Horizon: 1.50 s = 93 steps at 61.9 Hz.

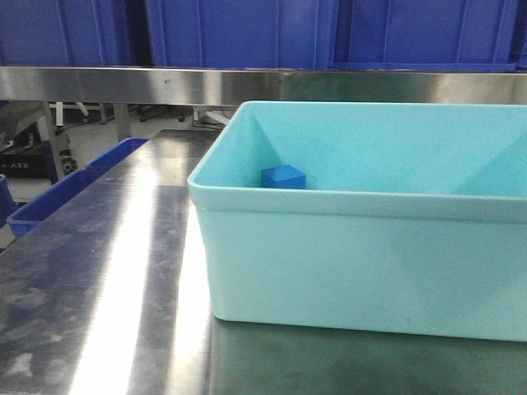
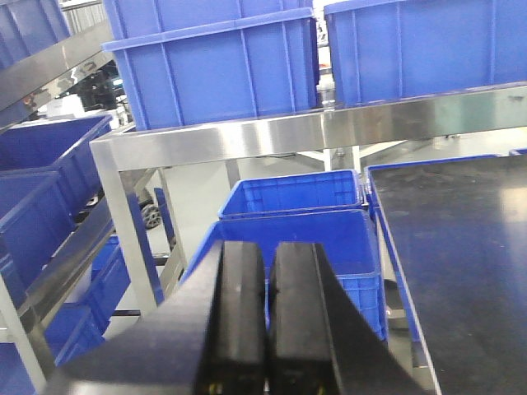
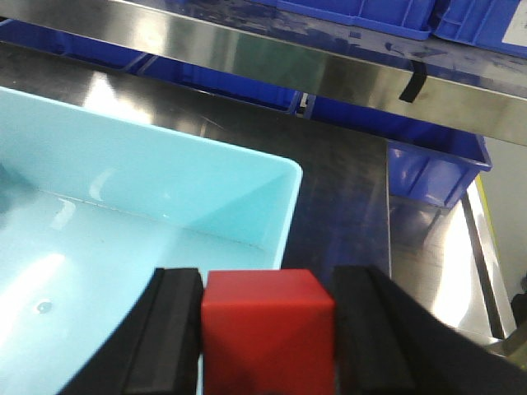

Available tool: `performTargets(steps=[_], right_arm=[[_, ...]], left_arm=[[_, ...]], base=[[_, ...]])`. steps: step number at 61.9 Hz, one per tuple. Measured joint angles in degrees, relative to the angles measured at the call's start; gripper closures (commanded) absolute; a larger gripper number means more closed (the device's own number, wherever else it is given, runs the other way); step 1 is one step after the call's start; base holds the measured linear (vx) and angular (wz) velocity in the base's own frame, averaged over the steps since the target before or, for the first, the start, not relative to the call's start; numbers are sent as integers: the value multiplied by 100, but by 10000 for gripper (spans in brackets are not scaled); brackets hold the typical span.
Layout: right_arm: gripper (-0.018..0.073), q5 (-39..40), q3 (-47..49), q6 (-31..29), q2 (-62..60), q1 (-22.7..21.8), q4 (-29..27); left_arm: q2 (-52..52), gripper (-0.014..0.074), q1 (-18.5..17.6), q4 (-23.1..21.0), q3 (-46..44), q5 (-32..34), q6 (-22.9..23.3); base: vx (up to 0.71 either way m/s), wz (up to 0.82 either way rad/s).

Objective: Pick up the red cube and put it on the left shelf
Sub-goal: 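Hold the red cube raised in the right gripper above the table, then turn the base away from the table, keeping the cube in the right gripper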

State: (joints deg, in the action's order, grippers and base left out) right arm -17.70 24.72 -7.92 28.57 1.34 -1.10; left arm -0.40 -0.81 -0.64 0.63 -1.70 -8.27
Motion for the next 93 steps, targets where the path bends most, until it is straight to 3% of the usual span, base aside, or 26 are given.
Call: performTargets(steps=[93], right_arm=[[501, 0, 0, 0, 0, 0, 0]], left_arm=[[0, 491, 0, 0, 0, 0, 0]], base=[[-9, 11]])
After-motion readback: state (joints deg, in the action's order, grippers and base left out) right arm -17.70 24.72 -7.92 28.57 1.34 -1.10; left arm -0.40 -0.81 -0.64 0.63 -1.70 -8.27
